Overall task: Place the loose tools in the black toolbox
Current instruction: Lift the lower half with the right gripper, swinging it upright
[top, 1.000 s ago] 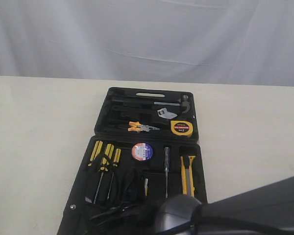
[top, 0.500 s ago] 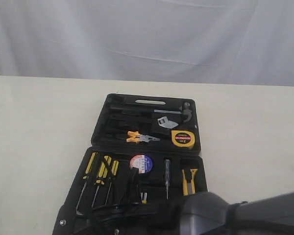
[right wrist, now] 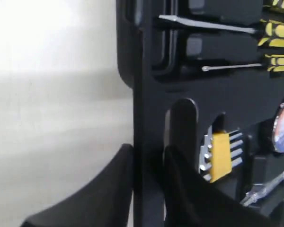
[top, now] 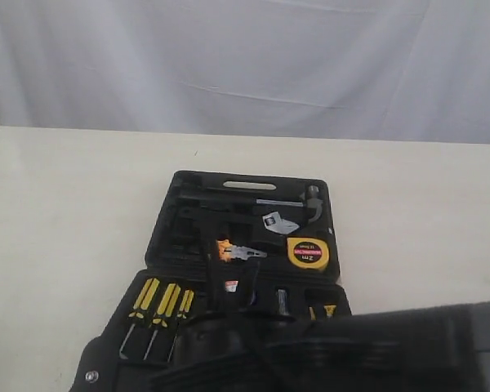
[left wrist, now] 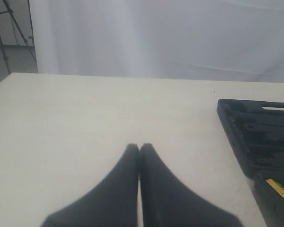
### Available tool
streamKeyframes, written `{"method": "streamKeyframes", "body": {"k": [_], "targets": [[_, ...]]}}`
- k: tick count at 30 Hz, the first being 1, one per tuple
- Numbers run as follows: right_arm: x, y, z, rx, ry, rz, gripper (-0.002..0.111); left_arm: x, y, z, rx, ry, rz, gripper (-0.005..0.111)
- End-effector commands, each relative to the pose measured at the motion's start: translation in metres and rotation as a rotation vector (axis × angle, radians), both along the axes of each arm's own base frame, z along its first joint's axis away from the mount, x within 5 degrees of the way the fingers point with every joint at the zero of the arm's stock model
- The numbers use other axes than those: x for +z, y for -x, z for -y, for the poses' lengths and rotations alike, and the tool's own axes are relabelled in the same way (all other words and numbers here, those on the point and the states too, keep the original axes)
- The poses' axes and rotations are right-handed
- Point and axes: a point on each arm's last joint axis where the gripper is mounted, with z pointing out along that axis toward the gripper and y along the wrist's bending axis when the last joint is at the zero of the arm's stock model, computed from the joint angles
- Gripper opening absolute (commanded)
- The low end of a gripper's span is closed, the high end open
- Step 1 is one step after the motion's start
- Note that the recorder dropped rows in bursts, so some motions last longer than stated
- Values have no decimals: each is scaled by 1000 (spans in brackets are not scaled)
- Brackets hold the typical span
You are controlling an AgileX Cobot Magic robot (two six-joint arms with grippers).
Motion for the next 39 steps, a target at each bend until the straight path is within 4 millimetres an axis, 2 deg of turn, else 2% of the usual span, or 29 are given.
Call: {"method": "streamKeyframes", "body": {"k": [1,2,6,9,14,18,21,26,32,35,39], "targets": [[34,6,8,-4,-11,29,0,0,0,0,-2,5,2,0],[48,7,10,6,-8,47,0,0,0,0,-2,5,2,0],[81,0,10,24,-29,133,0,0,0,0,-2,3,2,0],[92,-7,11,48,10,218,0,0,0,0,-2,3,2,0],[94,-30,34,-27,40,258,0,0,0,0,-2,5,2,0],[117,-63,62,-111,-12,328,0,0,0,0,-2,5,2,0],[124,-83,78,-135,-51,351,0,0,0,0,-2,5,2,0],[111,-125,110,-189,-166,285,0,0,0,0,-2,5,2,0],[95,-173,157,-281,-505,156,0,0,0,0,-2,3,2,0],[86,-193,184,-353,-555,128,0,0,0,0,-2,3,2,0],[73,-210,215,-420,-586,125,0,0,0,0,-2,3,2,0]]}}
